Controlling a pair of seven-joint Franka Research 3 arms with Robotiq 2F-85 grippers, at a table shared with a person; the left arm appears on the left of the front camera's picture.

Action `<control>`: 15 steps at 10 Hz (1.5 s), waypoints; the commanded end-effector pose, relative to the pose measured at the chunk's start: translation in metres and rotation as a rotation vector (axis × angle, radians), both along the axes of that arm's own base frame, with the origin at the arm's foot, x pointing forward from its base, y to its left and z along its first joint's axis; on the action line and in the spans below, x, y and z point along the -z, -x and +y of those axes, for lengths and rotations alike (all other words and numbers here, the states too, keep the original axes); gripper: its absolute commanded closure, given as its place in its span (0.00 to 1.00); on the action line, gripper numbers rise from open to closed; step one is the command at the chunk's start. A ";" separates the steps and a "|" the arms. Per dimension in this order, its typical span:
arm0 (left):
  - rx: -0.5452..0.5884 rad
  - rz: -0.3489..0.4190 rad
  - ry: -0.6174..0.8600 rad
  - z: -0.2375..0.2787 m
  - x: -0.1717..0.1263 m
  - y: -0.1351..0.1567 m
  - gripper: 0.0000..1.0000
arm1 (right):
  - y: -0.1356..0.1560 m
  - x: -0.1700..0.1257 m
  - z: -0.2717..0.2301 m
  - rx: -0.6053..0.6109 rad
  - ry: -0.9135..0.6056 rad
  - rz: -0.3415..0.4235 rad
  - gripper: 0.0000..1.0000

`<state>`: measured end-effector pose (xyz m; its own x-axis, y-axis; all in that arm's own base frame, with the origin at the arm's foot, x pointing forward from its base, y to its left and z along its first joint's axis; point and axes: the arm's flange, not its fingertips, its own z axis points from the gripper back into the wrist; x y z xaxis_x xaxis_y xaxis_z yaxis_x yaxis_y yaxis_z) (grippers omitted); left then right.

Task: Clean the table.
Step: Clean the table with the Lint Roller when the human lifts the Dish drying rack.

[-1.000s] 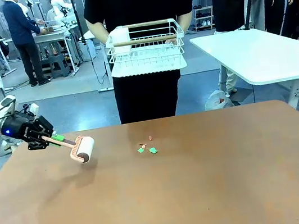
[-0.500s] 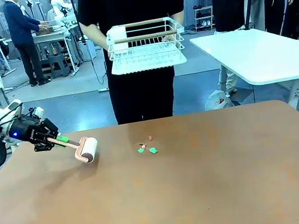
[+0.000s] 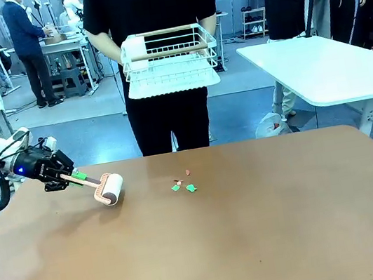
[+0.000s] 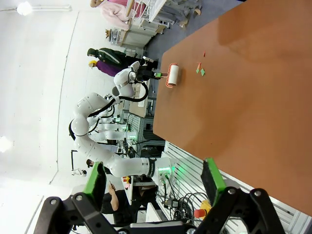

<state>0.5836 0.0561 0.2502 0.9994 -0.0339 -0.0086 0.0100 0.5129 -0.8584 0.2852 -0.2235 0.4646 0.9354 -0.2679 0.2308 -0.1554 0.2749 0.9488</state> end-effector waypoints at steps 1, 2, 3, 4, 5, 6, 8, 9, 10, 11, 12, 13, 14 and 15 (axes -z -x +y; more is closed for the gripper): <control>-0.006 -0.005 -0.009 -0.002 0.000 0.000 0.99 | 0.001 -0.004 -0.001 -0.002 -0.009 -0.012 0.00; -0.006 -0.005 -0.009 -0.002 0.000 0.000 0.99 | 0.001 -0.004 -0.001 -0.002 -0.009 -0.012 0.00; -0.006 -0.005 -0.009 -0.002 0.000 0.000 0.99 | 0.001 -0.004 -0.001 -0.002 -0.009 -0.012 0.00; -0.001 -0.001 -0.002 0.000 0.000 0.000 0.79 | 0.001 -0.004 -0.001 -0.002 -0.009 -0.012 0.00; 0.018 -0.021 0.019 -0.012 0.006 0.002 0.79 | 0.001 -0.004 -0.001 -0.002 -0.009 -0.012 0.00; 0.000 -0.032 0.037 -0.019 0.010 0.003 0.79 | 0.001 -0.004 -0.001 -0.002 -0.009 -0.012 0.00; 0.017 -0.045 0.058 -0.034 0.017 0.009 0.79 | 0.001 -0.004 -0.001 -0.002 -0.009 -0.012 0.00; 0.011 -0.058 0.057 -0.040 0.024 0.011 0.79 | 0.001 -0.004 -0.001 -0.002 -0.009 -0.012 0.00; 0.009 -0.075 0.046 -0.045 0.031 0.012 0.79 | 0.001 -0.004 -0.001 -0.002 -0.009 -0.012 0.00; -0.003 -0.075 0.038 -0.050 0.038 0.012 0.79 | 0.001 -0.004 -0.001 -0.002 -0.009 -0.012 0.00; -0.037 -0.071 0.060 -0.055 0.045 0.009 0.79 | 0.001 -0.004 -0.001 -0.002 -0.009 -0.012 0.00; -0.039 -0.062 0.103 -0.066 0.048 0.012 0.79 | 0.001 -0.004 -0.001 -0.002 -0.009 -0.012 0.00; -0.048 -0.073 0.106 -0.074 0.051 0.017 0.79 | 0.001 -0.004 -0.001 -0.002 -0.009 -0.012 0.00; -0.039 -0.066 0.105 -0.080 0.053 0.022 0.79 | 0.001 -0.004 -0.001 -0.002 -0.009 -0.012 0.00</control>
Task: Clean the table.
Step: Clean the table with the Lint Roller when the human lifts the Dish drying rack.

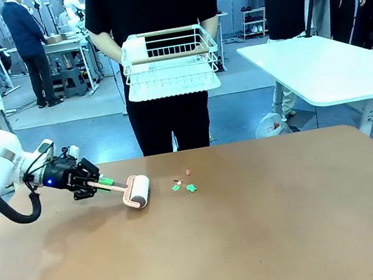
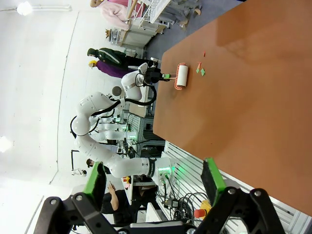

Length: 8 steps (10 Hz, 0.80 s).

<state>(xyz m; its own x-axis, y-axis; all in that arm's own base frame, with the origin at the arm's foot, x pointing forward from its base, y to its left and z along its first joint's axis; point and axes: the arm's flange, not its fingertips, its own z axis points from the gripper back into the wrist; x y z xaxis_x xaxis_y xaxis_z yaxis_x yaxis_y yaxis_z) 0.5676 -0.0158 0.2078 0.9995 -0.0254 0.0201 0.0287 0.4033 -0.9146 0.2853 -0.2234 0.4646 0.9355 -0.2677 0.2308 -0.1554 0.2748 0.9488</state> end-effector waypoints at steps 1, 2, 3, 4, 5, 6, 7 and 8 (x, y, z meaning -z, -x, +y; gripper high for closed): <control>-0.036 -0.037 -0.005 -0.015 0.010 0.010 0.79 | 0.001 -0.004 -0.001 -0.001 -0.009 -0.012 0.00; -0.052 -0.046 0.000 -0.020 0.009 0.012 0.79 | 0.001 -0.004 -0.001 -0.001 -0.009 -0.012 0.00; -0.038 -0.049 0.003 -0.026 0.009 0.015 0.79 | 0.001 -0.004 -0.001 -0.001 -0.009 -0.012 0.00; -0.045 -0.057 0.016 -0.033 0.008 0.014 0.79 | 0.001 -0.004 -0.001 -0.001 -0.009 -0.012 0.00; -0.055 -0.077 0.023 -0.040 0.007 0.014 0.79 | 0.001 -0.004 -0.001 -0.001 -0.009 -0.012 0.00; -0.040 -0.064 0.042 -0.050 0.007 0.015 0.79 | 0.001 -0.004 -0.001 -0.001 -0.009 -0.012 0.00; -0.033 -0.061 0.046 -0.060 0.007 0.015 0.79 | 0.001 -0.004 -0.001 -0.001 -0.009 -0.012 0.00; -0.029 -0.065 0.059 -0.070 0.007 0.017 0.79 | 0.001 -0.004 -0.001 -0.001 -0.009 -0.012 0.00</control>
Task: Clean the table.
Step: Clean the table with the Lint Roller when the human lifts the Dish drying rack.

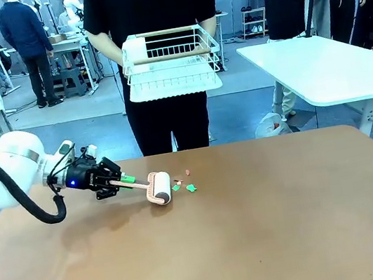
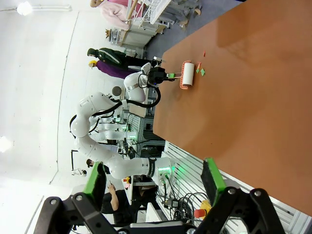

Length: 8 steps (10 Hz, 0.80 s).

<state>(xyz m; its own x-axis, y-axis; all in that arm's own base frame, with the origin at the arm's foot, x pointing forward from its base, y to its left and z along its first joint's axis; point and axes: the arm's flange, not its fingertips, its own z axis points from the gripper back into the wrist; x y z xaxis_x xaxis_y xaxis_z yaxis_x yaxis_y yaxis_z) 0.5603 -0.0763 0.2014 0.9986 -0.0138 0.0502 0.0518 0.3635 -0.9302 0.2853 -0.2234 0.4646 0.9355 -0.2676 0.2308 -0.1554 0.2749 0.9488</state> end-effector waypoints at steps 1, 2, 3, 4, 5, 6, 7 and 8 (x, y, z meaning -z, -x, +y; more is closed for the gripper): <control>-0.026 -0.044 0.018 -0.017 0.002 0.009 0.79 | 0.001 -0.004 -0.001 -0.001 -0.009 -0.012 0.00; -0.030 -0.045 0.037 -0.026 0.002 0.010 0.79 | 0.001 -0.004 -0.001 -0.001 -0.009 -0.012 0.00; -0.026 -0.056 0.044 -0.034 0.004 0.011 0.87 | 0.001 -0.004 -0.001 -0.001 -0.009 -0.012 0.00; -0.024 -0.054 0.047 -0.043 0.007 0.013 0.93 | 0.001 -0.004 -0.001 -0.001 -0.009 -0.012 0.00; -0.034 -0.046 0.061 -0.052 0.009 0.012 1.00 | 0.001 -0.004 -0.001 -0.001 -0.009 -0.012 0.00; -0.027 -0.035 0.060 -0.058 0.012 0.012 1.00 | 0.001 -0.004 -0.001 -0.001 -0.009 -0.012 0.00; -0.045 -0.004 0.037 -0.064 0.018 0.007 1.00 | 0.001 -0.004 -0.001 -0.001 -0.009 -0.012 0.00; -0.074 0.034 0.019 -0.066 0.021 0.003 0.89 | 0.001 -0.004 -0.001 -0.001 -0.009 -0.012 0.00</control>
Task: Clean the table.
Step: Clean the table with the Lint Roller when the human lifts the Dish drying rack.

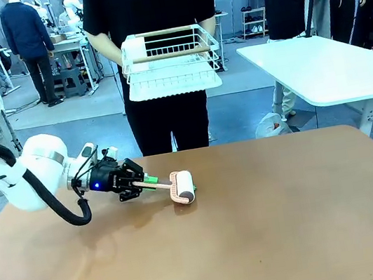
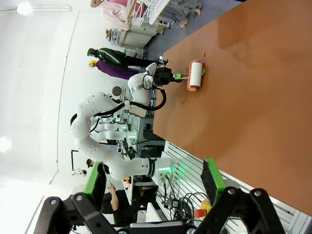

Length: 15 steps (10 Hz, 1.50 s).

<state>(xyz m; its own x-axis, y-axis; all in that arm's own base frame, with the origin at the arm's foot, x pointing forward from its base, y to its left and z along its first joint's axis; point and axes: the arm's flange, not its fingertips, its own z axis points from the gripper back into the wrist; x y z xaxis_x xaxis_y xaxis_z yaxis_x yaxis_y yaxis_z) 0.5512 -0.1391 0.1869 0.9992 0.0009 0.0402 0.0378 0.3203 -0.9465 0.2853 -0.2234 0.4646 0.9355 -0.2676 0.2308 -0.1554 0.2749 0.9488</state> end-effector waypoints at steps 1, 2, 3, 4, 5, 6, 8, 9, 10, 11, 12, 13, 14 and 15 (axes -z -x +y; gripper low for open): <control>-0.054 0.033 -0.029 -0.002 0.008 -0.007 0.89 | 0.001 -0.004 -0.001 -0.001 -0.009 -0.012 0.00; -0.055 0.039 -0.012 -0.001 0.005 -0.007 0.89 | 0.001 -0.004 -0.001 -0.001 -0.009 -0.012 0.00; -0.059 0.027 -0.015 0.000 0.001 -0.006 0.89 | 0.001 -0.004 -0.001 -0.001 -0.009 -0.012 0.00; -0.069 0.025 0.007 0.007 -0.007 -0.005 0.89 | 0.001 -0.004 -0.001 -0.001 -0.009 -0.012 0.00; -0.086 0.019 0.034 0.017 -0.017 -0.005 0.89 | 0.001 -0.004 -0.001 -0.001 -0.009 -0.012 0.00; -0.084 0.035 0.052 0.028 -0.029 -0.005 0.89 | 0.001 -0.004 -0.001 -0.001 -0.009 -0.012 0.00; -0.075 0.071 0.080 0.054 -0.052 -0.007 0.89 | 0.001 -0.004 -0.001 -0.001 -0.009 -0.012 0.00; -0.061 0.071 0.073 0.065 -0.059 -0.009 0.89 | 0.001 -0.004 -0.001 -0.001 -0.009 -0.012 0.00; -0.040 0.076 0.064 0.077 -0.063 -0.009 0.89 | 0.001 -0.004 -0.001 -0.001 -0.009 -0.012 0.00; -0.014 0.079 0.042 0.088 -0.063 -0.010 0.89 | 0.001 -0.004 -0.001 -0.001 -0.009 -0.012 0.00; 0.024 0.086 0.005 0.098 -0.061 -0.011 0.89 | 0.001 -0.004 -0.001 -0.001 -0.009 -0.012 0.00; 0.025 0.079 -0.017 0.108 -0.058 -0.016 0.89 | 0.001 -0.004 -0.001 -0.001 -0.009 -0.012 0.00; 0.032 0.075 -0.044 0.116 -0.058 -0.018 0.89 | 0.001 -0.004 -0.001 -0.001 -0.009 -0.012 0.00; 0.036 0.058 -0.076 0.125 -0.057 -0.020 0.89 | 0.001 -0.004 -0.001 -0.001 -0.009 -0.012 0.00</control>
